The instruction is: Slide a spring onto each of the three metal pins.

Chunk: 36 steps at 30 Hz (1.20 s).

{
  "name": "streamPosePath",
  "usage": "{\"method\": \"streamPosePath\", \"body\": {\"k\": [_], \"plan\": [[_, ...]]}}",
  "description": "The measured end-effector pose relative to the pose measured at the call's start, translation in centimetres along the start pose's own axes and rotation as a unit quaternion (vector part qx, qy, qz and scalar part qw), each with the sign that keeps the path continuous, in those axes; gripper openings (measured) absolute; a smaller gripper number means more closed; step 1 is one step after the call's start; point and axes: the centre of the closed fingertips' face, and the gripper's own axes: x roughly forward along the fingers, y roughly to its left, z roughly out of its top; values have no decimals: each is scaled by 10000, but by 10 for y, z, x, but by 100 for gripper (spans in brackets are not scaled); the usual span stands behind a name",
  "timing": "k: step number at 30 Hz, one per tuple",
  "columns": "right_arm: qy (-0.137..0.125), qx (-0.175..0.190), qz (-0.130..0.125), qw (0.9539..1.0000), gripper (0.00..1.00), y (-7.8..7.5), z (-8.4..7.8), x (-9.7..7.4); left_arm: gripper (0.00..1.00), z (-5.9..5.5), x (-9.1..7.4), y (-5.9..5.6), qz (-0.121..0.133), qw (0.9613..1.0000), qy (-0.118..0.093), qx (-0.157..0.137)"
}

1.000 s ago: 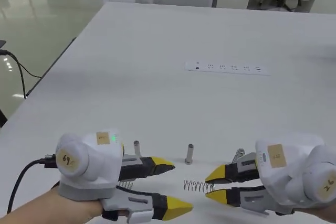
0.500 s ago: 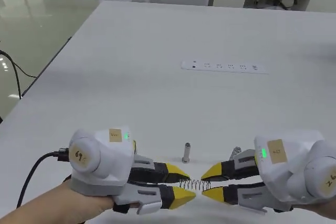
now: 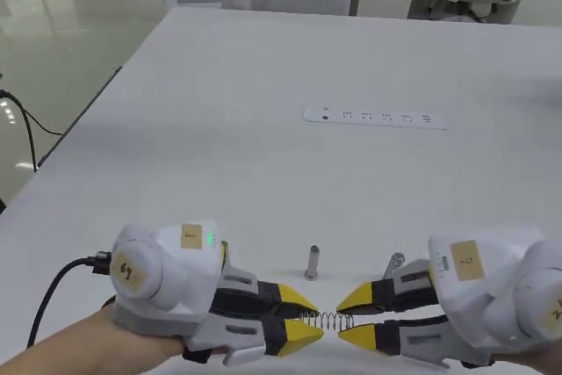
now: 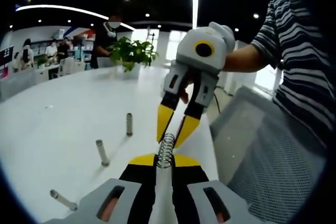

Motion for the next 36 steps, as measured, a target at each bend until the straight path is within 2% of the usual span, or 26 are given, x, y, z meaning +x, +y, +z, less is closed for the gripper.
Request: {"method": "streamPosePath", "body": {"k": [2, 10, 17, 23, 30, 36], "plan": [[-79, 233, 0, 9997, 9, 0, 1, -1, 2, 0, 1, -2, -51, 10000, 25, 23], [-33, 359, -14, 9993, 9, 1, -9, -6, 2, -3, 0, -2, -99, 9999, 98, 46], [-147, 561, 30, 9983, 11, 5, -7, -5, 2, -1, 1, -5, -220, 9997, 130, 69], [-208, 657, 11, 9976, 9, 6, -5, -4, 2, 0, 2, -7, -289, 9994, 167, 114], [-223, 554, -27, 9982, 7, 5, -3, -6, 3, -2, 2, -6, -264, 9994, 198, 113], [-278, 425, -87, 9987, 7, 1, 7, -10, 3, -3, 2, -4, -216, 9994, 222, 129]]}}
